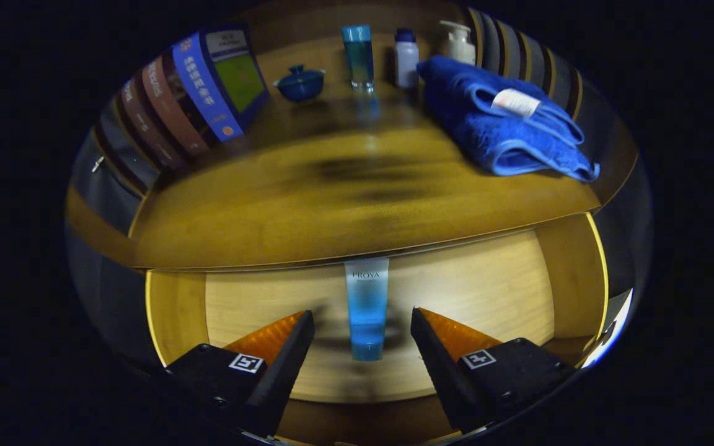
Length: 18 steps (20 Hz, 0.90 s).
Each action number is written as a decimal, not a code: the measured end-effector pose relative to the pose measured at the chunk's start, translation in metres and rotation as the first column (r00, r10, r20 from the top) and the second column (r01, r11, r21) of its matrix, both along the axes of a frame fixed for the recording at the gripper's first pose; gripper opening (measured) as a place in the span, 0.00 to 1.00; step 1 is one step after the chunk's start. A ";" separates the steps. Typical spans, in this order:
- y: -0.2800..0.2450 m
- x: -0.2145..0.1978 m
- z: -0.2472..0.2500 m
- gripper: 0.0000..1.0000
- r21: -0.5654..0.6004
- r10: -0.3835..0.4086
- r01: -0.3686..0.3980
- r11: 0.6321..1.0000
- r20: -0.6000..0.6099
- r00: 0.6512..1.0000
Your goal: Pull open the drawer, take out the items inside it, and place them on the countertop above the cabinet.
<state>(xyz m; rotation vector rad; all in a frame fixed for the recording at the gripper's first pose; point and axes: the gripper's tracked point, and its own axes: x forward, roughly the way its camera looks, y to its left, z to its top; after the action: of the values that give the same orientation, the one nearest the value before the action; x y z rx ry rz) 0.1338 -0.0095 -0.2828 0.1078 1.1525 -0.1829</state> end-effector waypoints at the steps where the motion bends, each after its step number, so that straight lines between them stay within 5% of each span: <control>1: -0.002 0.001 -0.006 0.99 -0.010 0.000 0.000 1.000 -0.032 0.999; 8: -0.008 -0.003 -0.042 0.98 -0.022 -0.035 0.032 0.999 -0.176 0.984; 12: -0.009 -0.001 -0.039 0.50 -0.020 -0.027 0.024 1.000 -0.176 0.984; 18: -0.011 -0.007 -0.039 0.42 -0.010 -0.005 0.004 1.000 -0.190 0.982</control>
<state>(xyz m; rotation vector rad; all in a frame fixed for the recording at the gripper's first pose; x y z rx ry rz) 0.1270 -0.0206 -0.3214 0.0859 1.3421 -0.2060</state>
